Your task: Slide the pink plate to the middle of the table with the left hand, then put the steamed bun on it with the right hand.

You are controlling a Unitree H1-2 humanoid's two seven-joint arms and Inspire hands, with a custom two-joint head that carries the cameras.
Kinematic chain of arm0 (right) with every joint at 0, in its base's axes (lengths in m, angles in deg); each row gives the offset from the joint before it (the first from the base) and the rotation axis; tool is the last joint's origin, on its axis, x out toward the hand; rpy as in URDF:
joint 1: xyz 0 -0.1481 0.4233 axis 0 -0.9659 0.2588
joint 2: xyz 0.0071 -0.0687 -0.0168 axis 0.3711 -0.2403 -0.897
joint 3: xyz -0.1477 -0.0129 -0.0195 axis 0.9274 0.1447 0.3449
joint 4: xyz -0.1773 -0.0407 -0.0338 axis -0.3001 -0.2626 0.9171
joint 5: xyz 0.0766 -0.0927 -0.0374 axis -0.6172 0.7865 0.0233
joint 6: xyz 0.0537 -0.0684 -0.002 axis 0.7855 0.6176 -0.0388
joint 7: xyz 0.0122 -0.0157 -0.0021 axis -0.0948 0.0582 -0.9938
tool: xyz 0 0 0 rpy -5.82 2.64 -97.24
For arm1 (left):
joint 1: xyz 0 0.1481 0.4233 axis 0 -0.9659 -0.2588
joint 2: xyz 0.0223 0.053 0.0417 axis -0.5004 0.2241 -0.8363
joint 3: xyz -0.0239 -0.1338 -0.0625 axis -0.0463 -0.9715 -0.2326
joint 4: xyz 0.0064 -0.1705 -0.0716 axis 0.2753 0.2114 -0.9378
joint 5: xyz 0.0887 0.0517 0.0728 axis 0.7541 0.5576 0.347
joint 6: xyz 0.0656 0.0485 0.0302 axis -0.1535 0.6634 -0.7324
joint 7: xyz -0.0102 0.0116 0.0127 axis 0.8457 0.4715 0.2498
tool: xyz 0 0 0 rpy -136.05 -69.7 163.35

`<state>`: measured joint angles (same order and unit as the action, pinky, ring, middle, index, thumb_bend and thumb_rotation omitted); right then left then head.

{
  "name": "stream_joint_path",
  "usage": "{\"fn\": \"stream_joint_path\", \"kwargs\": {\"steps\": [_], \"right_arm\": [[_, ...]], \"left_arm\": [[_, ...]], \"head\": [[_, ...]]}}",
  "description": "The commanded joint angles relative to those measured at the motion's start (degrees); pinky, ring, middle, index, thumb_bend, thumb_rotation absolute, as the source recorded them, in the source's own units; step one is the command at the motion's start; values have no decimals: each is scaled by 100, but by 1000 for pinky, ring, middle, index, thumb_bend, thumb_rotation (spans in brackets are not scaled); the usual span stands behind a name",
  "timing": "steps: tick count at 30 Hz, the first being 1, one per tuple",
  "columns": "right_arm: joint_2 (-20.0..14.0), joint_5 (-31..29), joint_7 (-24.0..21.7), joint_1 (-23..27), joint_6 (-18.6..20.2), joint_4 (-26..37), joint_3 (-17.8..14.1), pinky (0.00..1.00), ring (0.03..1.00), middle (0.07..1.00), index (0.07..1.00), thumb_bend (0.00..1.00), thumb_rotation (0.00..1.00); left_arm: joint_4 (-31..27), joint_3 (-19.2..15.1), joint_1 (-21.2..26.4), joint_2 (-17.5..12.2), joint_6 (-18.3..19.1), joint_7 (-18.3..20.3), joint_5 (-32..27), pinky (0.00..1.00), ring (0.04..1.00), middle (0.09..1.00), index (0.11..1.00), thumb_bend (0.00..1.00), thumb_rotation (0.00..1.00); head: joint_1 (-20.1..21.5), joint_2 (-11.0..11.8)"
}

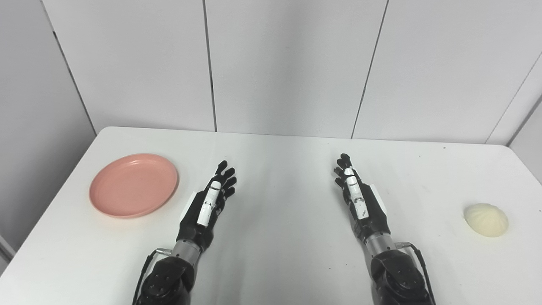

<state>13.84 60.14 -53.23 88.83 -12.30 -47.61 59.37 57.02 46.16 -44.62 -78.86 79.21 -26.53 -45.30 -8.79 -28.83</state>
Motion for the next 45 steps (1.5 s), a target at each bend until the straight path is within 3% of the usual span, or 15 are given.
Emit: {"fn": "stream_joint_path", "kwargs": {"steps": [1, 19, 26, 29, 34, 45], "right_arm": [[45, -68, -23, -377, -195, -313, -4, 991, 979, 988, 998, 199, 1000], [27, -71, -46, -363, -205, -344, -3, 995, 981, 990, 998, 215, 1000], [-41, -10, 12, -361, -188, -366, -23, 980, 975, 980, 988, 221, 1000], [-112, -124, -96, -381, -141, -308, -58, 998, 987, 991, 997, 198, 1000], [-215, -264, -180, -362, -147, -323, -97, 1000, 995, 998, 1000, 164, 1000], [-294, -309, -270, -362, -195, -277, -52, 1000, 1000, 1000, 1000, 95, 1000]], "left_arm": [[481, 61, -444, 46, 380, -5, 58, 963, 957, 969, 973, 436, 1000], [470, 77, -451, 47, 383, 6, 64, 961, 955, 966, 971, 435, 1000], [707, 92, -357, 122, 291, 19, 53, 966, 959, 967, 972, 437, 1000], [897, 137, -276, 201, 172, -47, 151, 963, 959, 971, 976, 430, 1000], [1154, 168, -149, 344, 17, -148, 297, 958, 956, 975, 982, 434, 1000], [1300, 169, -78, 439, -42, -202, 404, 960, 958, 977, 988, 445, 1000]], "head": [[-5, -5], [-30, -3], [-638, 121], [-1153, 258], [-1565, 443], [-1651, 516]]}}
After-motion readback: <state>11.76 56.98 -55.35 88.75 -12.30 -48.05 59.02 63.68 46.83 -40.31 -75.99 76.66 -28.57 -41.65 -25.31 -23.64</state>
